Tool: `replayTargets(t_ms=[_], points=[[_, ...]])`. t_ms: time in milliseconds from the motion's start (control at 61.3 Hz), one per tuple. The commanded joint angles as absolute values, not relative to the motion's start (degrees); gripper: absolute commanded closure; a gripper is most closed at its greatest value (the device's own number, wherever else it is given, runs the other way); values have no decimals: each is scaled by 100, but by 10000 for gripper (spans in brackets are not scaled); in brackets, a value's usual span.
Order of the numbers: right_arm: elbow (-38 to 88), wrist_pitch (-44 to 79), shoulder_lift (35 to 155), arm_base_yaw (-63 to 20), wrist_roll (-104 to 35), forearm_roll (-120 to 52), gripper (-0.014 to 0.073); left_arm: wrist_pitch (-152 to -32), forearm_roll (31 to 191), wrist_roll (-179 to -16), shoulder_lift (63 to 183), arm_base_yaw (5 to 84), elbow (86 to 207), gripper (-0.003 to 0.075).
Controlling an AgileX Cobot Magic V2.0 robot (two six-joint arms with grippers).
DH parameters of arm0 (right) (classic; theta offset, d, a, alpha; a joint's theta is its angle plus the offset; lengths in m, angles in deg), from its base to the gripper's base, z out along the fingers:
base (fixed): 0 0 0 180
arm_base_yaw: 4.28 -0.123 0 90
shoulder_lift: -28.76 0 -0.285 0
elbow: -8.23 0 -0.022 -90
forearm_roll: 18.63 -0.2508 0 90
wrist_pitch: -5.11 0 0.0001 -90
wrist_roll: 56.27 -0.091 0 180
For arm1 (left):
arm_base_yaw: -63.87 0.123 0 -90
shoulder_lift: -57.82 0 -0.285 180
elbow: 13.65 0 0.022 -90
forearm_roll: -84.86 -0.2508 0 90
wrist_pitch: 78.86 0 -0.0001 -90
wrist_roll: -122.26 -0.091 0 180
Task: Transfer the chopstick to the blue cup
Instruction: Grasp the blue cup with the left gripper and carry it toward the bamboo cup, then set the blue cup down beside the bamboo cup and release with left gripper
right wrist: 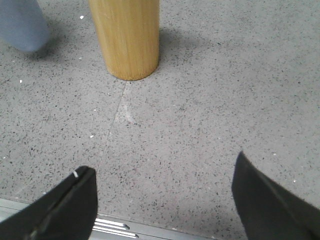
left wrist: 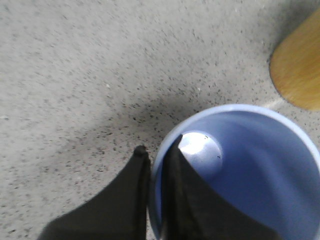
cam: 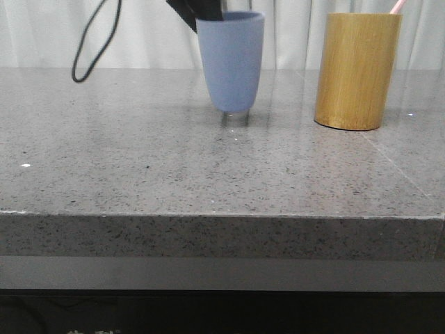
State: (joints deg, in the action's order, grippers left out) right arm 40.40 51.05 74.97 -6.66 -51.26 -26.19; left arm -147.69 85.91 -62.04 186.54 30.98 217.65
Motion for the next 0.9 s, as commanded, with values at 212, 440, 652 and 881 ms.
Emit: replayTargets(t_ms=[212,440,652,881], points=[[3844,4780,7522,-680,-5082,-2671,23,-14451,8665,-6181,18431,3045,21982,738],[3844,4780,7522,-680,-5082,-2671,23,-14453,8729,-6181,18431,3045,21982,560],[3844,4797,7522,-680,-5082,-2671,23,-14421,8729,-6181,18421,3045,22020,437],[3844,4723,7522,-595,-5174,-2618,23,-14651,8729,-6181,18399,3045,22507,438]])
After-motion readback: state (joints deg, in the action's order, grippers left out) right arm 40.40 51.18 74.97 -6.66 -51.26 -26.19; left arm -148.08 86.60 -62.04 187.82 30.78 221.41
